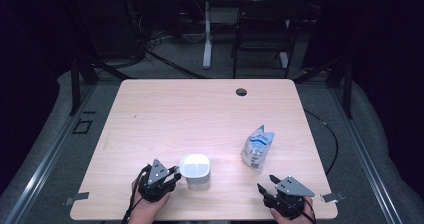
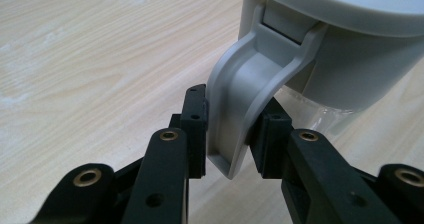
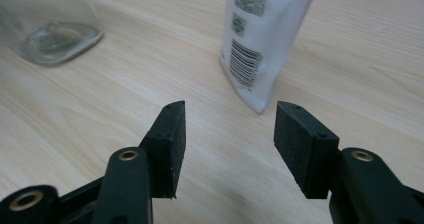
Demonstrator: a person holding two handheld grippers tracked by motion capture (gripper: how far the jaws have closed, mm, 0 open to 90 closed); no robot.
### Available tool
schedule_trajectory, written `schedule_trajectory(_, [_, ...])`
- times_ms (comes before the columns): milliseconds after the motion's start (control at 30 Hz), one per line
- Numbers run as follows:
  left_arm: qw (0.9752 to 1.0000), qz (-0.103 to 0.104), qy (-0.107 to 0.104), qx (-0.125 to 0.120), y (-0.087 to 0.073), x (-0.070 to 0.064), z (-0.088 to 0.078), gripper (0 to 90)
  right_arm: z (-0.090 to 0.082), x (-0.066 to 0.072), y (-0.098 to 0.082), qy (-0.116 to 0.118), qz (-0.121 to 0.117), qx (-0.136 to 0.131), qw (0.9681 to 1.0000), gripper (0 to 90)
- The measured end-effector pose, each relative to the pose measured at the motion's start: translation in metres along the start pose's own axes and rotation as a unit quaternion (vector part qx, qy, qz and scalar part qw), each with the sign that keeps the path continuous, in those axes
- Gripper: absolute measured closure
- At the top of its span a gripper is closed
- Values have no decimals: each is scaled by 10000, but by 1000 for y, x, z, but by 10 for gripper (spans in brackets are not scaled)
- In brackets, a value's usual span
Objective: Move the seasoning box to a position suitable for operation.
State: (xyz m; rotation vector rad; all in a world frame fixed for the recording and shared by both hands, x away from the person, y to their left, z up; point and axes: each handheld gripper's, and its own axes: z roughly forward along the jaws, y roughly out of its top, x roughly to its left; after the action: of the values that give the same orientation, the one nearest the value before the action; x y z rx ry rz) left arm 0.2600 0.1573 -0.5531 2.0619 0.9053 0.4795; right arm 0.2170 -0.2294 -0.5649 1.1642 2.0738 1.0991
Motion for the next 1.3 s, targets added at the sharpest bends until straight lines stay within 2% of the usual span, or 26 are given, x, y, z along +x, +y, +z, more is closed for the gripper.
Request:
schedule_trajectory(167, [10000,82,-24,31,0,-9,-2,715,4,8,5,82,-143,-49,9999,490])
schedule_trajectory(300, [10000,35,-29,12,-1,-11,-2,715,4,13,7,76,-312,-81,9995,490])
schedule_trajectory(400, [10000,48,-44,4,-1,-11,-2,715,5,14,8,68,-345,-121,9993,490])
schedule_trajectory(667, [9999,57,-98,-17,1,-16,1,713,5,15,7,126,-280,-39,9995,517])
schedule_trajectory(833, [9997,101,-221,-18,2,-17,3,710,4,15,8,192,-283,-26,9994,565])
schedule_trajectory(1200, [9991,-138,-369,-129,-1,-13,-3,658,4,15,8,277,-290,71,9992,585])
schedule_trajectory(1300, [9992,-106,-366,-96,-1,-11,-5,638,4,15,9,320,-291,84,9990,596])
